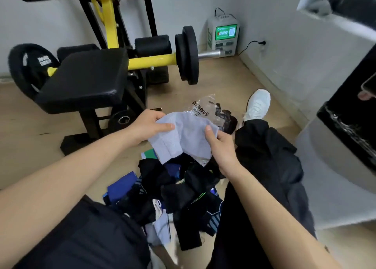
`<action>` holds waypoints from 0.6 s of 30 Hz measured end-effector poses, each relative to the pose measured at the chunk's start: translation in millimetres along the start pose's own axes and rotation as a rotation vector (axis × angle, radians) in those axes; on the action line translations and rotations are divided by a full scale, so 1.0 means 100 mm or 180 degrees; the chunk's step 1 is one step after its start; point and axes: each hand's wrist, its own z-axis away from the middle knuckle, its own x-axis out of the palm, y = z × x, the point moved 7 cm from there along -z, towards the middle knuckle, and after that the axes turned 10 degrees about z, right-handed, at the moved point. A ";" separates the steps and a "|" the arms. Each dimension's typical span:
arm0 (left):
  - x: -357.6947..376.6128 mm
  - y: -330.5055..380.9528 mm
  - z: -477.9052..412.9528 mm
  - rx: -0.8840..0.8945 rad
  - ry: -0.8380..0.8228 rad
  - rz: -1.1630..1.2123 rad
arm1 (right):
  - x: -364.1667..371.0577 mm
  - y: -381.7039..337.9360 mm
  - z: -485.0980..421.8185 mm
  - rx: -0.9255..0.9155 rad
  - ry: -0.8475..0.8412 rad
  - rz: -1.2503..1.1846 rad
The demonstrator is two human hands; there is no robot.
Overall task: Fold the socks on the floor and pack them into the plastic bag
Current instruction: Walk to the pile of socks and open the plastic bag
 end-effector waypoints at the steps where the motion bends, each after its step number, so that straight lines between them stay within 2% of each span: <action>1: 0.05 -0.05 0.01 -0.0024 -0.0027 -0.0051 | 0.01 0.13 0.09 0.0067 -0.0027 -0.0116; 7: 0.29 -0.34 0.12 -0.0261 -0.0332 -0.0493 | -0.04 0.68 0.52 0.0487 0.0134 -0.0049; 11: 0.40 -0.48 0.19 -0.0426 -0.0473 -0.0873 | -0.19 0.86 0.79 0.0699 0.0251 -0.0305; 15: 0.33 -0.69 0.25 -0.0771 -0.0639 -0.1029 | -0.41 0.80 0.79 0.0516 0.0387 -0.0214; 18: 0.28 -0.73 0.29 -0.0845 -0.0461 -0.0822 | -0.49 0.74 0.74 0.0318 0.0517 0.0020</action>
